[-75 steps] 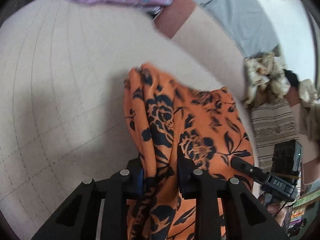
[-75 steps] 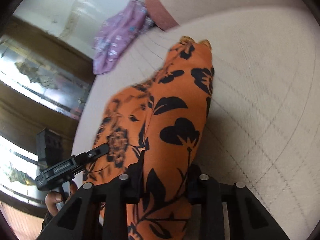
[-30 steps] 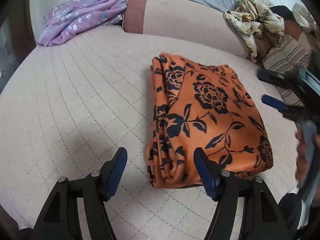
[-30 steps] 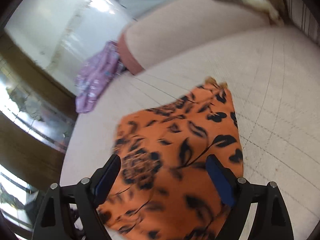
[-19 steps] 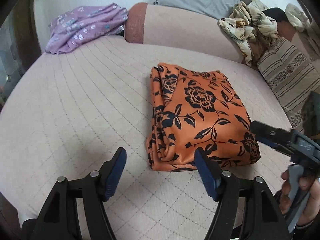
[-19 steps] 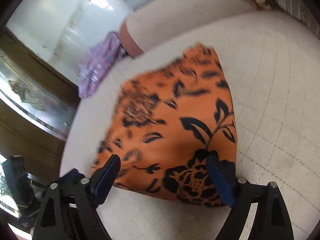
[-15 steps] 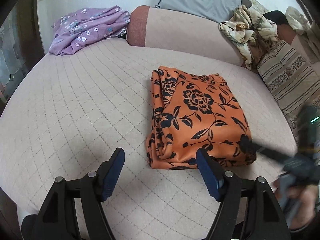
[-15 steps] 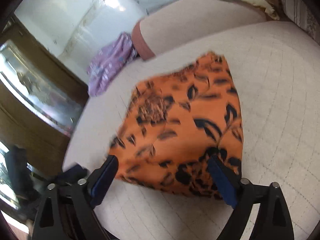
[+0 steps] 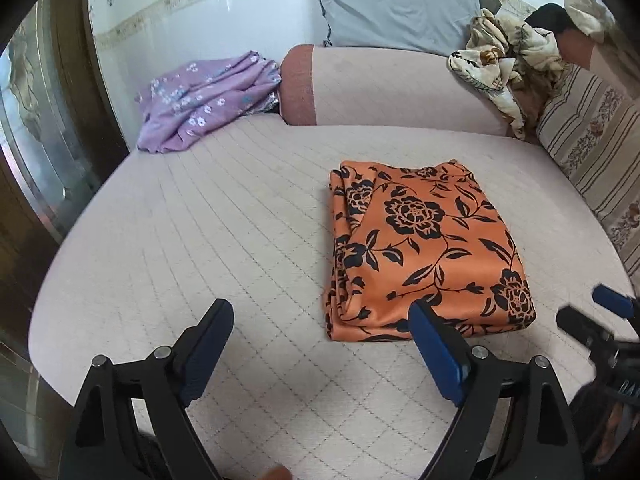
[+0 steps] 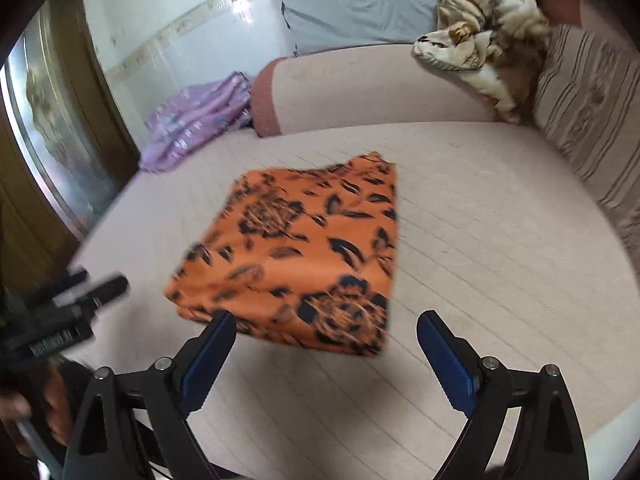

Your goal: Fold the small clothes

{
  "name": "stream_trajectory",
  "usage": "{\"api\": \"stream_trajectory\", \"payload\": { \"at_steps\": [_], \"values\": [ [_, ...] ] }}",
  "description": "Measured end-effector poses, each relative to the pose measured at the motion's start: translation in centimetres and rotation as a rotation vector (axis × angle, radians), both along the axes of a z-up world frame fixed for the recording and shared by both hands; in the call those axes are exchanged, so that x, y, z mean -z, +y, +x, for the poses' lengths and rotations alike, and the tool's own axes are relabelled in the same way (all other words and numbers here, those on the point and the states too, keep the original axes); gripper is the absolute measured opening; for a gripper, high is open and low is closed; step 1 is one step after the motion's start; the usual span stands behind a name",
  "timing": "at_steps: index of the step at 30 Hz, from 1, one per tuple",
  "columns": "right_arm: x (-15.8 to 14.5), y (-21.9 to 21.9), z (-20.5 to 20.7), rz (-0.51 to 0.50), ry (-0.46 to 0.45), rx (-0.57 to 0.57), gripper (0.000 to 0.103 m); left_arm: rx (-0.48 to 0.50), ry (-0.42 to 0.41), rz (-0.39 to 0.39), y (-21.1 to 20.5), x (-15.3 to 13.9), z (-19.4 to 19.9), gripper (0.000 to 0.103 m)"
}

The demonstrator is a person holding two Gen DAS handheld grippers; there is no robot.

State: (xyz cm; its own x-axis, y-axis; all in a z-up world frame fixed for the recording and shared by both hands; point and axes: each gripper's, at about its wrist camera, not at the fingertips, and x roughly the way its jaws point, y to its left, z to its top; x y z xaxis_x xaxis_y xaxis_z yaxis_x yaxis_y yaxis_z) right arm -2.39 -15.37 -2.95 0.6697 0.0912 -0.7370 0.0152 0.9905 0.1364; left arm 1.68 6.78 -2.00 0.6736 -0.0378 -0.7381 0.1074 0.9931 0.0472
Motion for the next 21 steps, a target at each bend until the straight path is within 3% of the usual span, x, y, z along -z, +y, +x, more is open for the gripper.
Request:
{"api": "stream_trajectory", "payload": {
  "at_steps": [8, 21],
  "values": [
    [0.5, 0.2, -0.2, -0.084, 0.034, 0.017, 0.094, 0.033, 0.020, -0.044, -1.4, -1.5, -0.1, 0.092],
    [-0.9, 1.2, 0.5, -0.146, 0.041, -0.003, 0.094, 0.009, 0.004, -0.016, -2.3, -1.7, 0.8, 0.092]
  ]
}}
